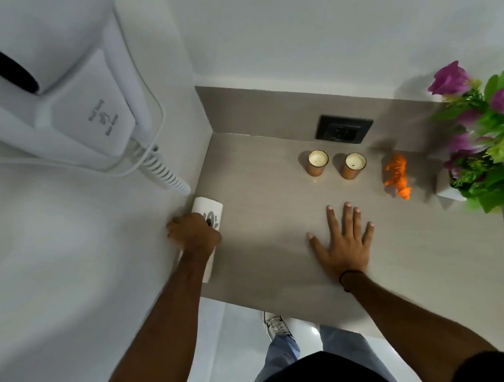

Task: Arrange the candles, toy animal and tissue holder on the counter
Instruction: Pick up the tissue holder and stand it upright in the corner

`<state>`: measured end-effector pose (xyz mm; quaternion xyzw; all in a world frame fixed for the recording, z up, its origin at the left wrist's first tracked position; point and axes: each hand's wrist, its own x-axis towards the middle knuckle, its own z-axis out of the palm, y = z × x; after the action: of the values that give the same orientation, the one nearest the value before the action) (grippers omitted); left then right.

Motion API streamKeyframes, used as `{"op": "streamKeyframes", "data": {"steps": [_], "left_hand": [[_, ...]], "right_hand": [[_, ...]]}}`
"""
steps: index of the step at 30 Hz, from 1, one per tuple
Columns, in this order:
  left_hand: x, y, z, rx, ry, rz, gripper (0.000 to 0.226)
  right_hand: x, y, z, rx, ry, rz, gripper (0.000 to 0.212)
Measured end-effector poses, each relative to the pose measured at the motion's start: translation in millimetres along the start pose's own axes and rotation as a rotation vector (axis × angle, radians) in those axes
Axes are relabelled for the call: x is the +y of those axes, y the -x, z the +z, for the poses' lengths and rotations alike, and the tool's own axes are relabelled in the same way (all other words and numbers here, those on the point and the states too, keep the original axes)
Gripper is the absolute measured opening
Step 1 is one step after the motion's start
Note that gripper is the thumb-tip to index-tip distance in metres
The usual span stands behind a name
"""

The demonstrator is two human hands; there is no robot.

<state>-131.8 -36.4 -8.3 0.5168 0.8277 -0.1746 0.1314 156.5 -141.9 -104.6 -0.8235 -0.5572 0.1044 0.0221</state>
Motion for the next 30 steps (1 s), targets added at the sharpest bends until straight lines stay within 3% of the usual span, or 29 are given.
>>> {"op": "streamKeyframes", "data": {"steps": [2,4,9,13,17,20,23,30], "left_hand": [[-5.0,-1.4,-4.5,-0.108,0.070,0.026,0.080],[-3.3,1.5,-7.4,-0.095,0.164,0.092,0.084],[26.2,11.7,-19.6,0.246,0.531,0.271,0.084],[45.5,24.1,-10.9,0.339,0.926,0.256,0.090],[55.0,24.2,5.6,0.353,1.007,0.219,0.090],[51.9,22.2,17.0,0.292,1.009,0.225,0.084],[45.5,23.4,28.3,0.280,1.070,0.216,0.075],[76.5,-30.3,3.5,0.336,1.153,0.166,0.068]], "right_hand": [[-0.5,-0.5,-0.5,-0.013,-0.005,0.002,0.087],[-0.1,-0.5,-0.2,-0.022,-0.005,-0.002,0.087],[1.2,-2.2,1.8,-0.033,0.015,-0.015,0.088],[-4.0,-4.0,-0.7,-0.077,-0.005,-0.017,0.087],[-26.3,-17.1,-17.8,-0.085,-0.119,-0.003,0.074],[-57.1,-35.8,-32.8,-0.088,-0.484,-0.172,0.056],[-104.9,-59.7,-44.8,-0.237,-0.788,-0.243,0.060],[-175.6,-128.2,-58.6,-0.297,-0.947,-0.194,0.054]]}}
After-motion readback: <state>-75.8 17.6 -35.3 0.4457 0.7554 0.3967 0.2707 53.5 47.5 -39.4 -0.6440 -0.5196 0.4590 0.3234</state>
